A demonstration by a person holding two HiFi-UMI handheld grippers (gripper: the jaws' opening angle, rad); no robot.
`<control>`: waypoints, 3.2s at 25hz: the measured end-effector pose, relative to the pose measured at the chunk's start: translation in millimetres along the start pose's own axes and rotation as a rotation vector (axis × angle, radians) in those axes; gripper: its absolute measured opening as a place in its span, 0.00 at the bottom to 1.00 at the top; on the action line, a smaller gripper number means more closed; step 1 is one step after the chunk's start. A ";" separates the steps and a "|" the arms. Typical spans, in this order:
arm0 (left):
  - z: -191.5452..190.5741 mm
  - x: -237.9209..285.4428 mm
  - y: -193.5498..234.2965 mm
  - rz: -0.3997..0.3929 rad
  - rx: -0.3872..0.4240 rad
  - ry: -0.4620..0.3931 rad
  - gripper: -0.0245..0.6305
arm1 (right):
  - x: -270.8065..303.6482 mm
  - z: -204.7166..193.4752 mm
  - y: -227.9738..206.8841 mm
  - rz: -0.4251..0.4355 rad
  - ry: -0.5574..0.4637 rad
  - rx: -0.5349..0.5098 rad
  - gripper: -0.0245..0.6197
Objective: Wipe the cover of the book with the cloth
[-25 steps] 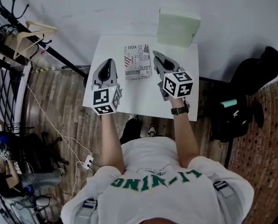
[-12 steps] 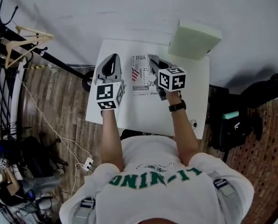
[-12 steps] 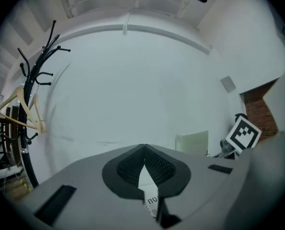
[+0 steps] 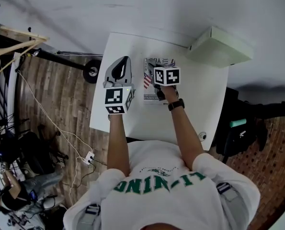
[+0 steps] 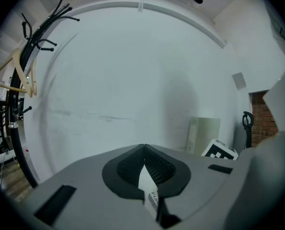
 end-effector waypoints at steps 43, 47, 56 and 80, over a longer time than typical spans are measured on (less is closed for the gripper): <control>-52.7 56.5 0.0 -0.025 -0.019 0.125 0.05 | 72.9 -18.4 -23.3 -0.033 0.203 0.086 0.09; -46.7 55.2 -1.5 -0.051 -0.035 0.116 0.05 | 56.3 -15.5 -47.5 -0.096 0.204 0.068 0.09; -41.9 57.0 -22.8 -0.097 -0.005 0.101 0.04 | -17.8 -12.8 -146.9 -0.249 0.070 0.231 0.09; -33.4 44.1 -0.4 -0.034 -0.010 0.080 0.04 | 38.4 -31.4 -55.0 -0.063 0.198 0.169 0.09</control>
Point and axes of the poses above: the fingertips, and each gripper's own axes: x forward along the fingers, y to its left, z out of its top, the point moved 2 cm from there along -x, backward along the fingers, and after that the axes turned 2 degrees about x, right-handed, at the moved point
